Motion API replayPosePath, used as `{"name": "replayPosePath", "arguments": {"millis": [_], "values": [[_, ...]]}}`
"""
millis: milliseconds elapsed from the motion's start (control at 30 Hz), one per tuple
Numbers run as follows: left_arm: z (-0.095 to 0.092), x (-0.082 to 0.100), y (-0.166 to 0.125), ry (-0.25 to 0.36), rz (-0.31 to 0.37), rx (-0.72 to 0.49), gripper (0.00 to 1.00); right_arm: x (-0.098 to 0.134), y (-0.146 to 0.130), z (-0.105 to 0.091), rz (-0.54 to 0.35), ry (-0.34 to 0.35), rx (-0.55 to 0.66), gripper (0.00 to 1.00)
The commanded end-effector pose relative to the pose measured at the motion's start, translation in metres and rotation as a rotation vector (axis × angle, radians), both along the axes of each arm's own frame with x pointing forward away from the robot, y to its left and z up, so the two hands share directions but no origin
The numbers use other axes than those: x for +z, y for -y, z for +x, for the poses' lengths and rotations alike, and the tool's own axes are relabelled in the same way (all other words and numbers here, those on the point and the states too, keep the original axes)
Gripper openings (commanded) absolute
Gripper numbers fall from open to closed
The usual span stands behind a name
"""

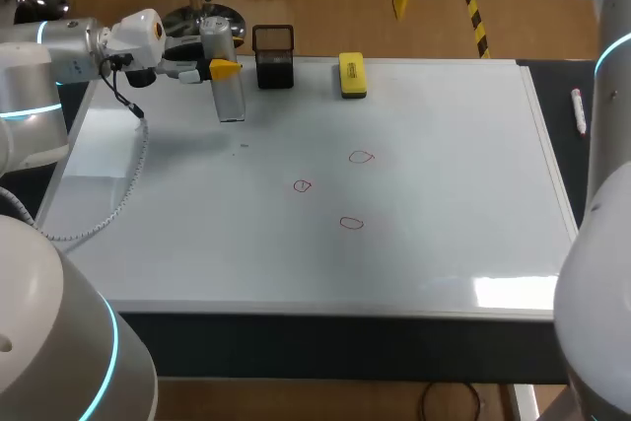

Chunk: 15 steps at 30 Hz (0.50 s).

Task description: Pick up the inspection probe, press it on each red-marked spot on the whiteboard one by one, put down the probe, pick up the eraser, and wipe off all the red marks.

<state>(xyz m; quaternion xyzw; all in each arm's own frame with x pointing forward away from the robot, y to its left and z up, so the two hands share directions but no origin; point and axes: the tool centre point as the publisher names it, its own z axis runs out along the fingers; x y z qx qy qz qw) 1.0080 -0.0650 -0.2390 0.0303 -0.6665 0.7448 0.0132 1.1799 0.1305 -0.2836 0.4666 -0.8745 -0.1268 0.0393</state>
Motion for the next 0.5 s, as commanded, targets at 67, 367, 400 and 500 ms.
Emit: {"name": "replayPosePath", "arguments": {"millis": [67,367,400,500], "values": [[0.000,0.001,0.000,0.000,-0.001,0.000,0.00,-0.001,-0.004,-0.004,-0.175,0.028,0.024,1.00],[0.000,0.001,0.000,0.000,-0.001,0.000,0.00,-0.018,-0.003,-0.009,-0.167,0.100,0.026,1.00],[0.000,0.001,0.000,0.000,-0.001,0.000,0.00,-0.021,-0.002,-0.010,-0.166,0.105,0.035,1.00],[0.000,0.001,0.000,0.000,-0.001,0.000,0.00,-0.029,-0.001,-0.013,-0.154,0.138,0.047,1.00]]}}
